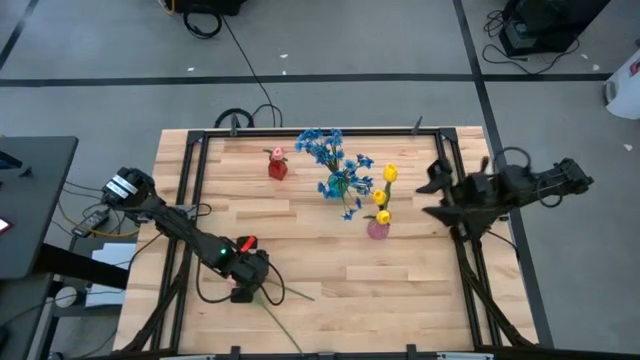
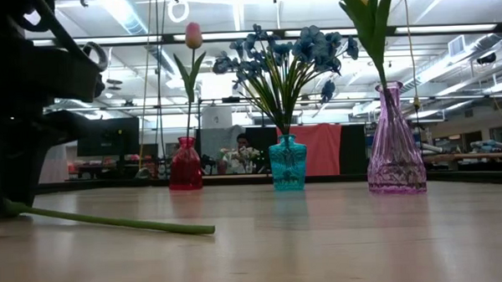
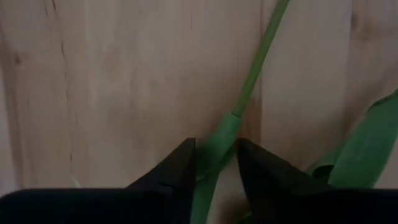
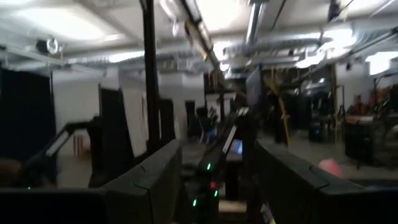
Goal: Sort flowers into vase by color
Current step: Adjust the top pink tulip, then put the bottom pink tulip into the red flower vase
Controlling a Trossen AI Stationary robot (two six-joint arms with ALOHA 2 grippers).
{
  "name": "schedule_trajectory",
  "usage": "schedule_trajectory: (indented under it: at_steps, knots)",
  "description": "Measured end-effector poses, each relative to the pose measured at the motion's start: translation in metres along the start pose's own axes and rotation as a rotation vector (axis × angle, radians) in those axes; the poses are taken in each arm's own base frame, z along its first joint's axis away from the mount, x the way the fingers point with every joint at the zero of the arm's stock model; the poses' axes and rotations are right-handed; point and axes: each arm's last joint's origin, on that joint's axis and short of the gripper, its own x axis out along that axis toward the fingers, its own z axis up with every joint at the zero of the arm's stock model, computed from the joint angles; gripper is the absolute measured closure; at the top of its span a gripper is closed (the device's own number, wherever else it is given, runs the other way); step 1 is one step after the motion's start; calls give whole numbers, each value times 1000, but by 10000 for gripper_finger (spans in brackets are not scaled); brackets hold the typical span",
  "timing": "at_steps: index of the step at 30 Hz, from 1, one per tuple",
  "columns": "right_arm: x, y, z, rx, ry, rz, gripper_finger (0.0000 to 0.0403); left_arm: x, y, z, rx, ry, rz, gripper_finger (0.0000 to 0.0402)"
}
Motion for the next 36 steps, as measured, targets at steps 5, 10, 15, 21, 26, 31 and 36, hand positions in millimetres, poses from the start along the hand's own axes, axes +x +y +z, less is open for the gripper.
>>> schedule_trajectory:
  at_steps: [5,10,15,21,26,31,36]
  knots:
    - [-19,-2,11,19,-30,-3,192,-1,1,1,40,4,26,359]
    - [-25,-3,7,66,23,-7,192,-13,-1,12,137,-29,117,384]
    - [-23,-4,4,82,51,-31,192,-32,-3,25,350,-46,262,377]
    - [-22,-4,3,75,58,-34,192,-39,-1,31,593,-53,403,374]
    - [-20,-4,0,69,76,-51,192,-40,1,34,589,-90,512,349]
    - [-16,-4,-4,63,102,-77,192,-40,4,33,571,-79,522,274]
    - [-13,-4,-7,71,119,-83,192,-47,6,34,479,-85,582,191]
